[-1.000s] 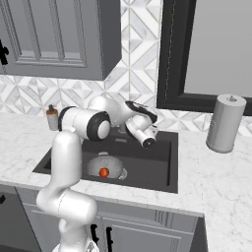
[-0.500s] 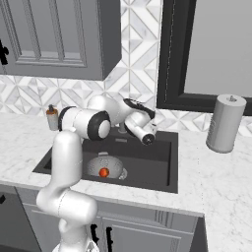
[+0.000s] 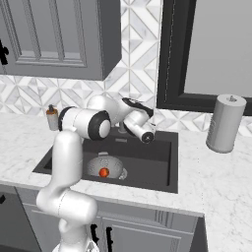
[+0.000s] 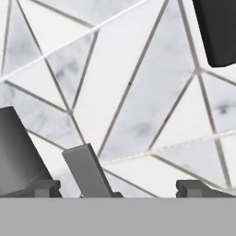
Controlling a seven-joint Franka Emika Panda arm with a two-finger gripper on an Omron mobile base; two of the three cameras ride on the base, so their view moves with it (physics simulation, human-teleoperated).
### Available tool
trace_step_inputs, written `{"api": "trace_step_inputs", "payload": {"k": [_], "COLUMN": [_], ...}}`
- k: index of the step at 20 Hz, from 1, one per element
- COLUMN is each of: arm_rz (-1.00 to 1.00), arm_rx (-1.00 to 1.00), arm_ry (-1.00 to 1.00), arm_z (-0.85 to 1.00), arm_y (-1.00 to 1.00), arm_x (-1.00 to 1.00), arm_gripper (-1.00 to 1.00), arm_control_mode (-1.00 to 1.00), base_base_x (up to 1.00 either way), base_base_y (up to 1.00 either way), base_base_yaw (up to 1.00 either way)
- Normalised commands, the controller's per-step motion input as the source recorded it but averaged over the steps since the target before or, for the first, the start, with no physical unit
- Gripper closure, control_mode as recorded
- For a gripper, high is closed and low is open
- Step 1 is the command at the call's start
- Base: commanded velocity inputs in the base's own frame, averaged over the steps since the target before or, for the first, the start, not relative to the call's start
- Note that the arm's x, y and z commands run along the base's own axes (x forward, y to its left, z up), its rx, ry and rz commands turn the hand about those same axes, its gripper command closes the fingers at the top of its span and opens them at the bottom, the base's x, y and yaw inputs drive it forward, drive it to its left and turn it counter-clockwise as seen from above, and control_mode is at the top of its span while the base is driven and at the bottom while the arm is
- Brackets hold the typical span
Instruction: Put the colander in the sink, put the apple in the colander, and turn on the sink faucet and pour water over the colander.
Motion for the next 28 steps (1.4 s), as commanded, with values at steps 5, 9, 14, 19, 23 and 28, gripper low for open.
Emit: {"api": "trace_step_inputs", "payload": {"k": [5, 9, 14, 19, 23, 28], "arm_rz": [0.0, 0.0, 0.0, 0.0, 0.0, 0.0], "arm_rx": [0.0, 0.0, 0.0, 0.0, 0.0, 0.0], "arm_ry": [0.0, 0.0, 0.0, 0.0, 0.0, 0.0], "arm_z": [-0.08, -0.01, -0.03, 0.0, 0.0, 0.0], "arm_y": [0.07, 0.09, 0.15, 0.09, 0.03, 0.0], "arm_x": [0.15, 0.06, 0.14, 0.24, 0.17, 0.06], "arm_gripper": [-1.0, -1.0, -1.0, -1.0, -1.0, -1.0], "arm_control_mode": [-1.0, -1.0, -1.0, -1.0, -1.0, -1.0], "base_base_x": [0.0, 0.0, 0.0, 0.0, 0.0, 0.0], "base_base_y": [0.0, 0.0, 0.0, 0.0, 0.0, 0.0], "base_base_yaw": [0.0, 0.0, 0.0, 0.0, 0.0, 0.0]}}
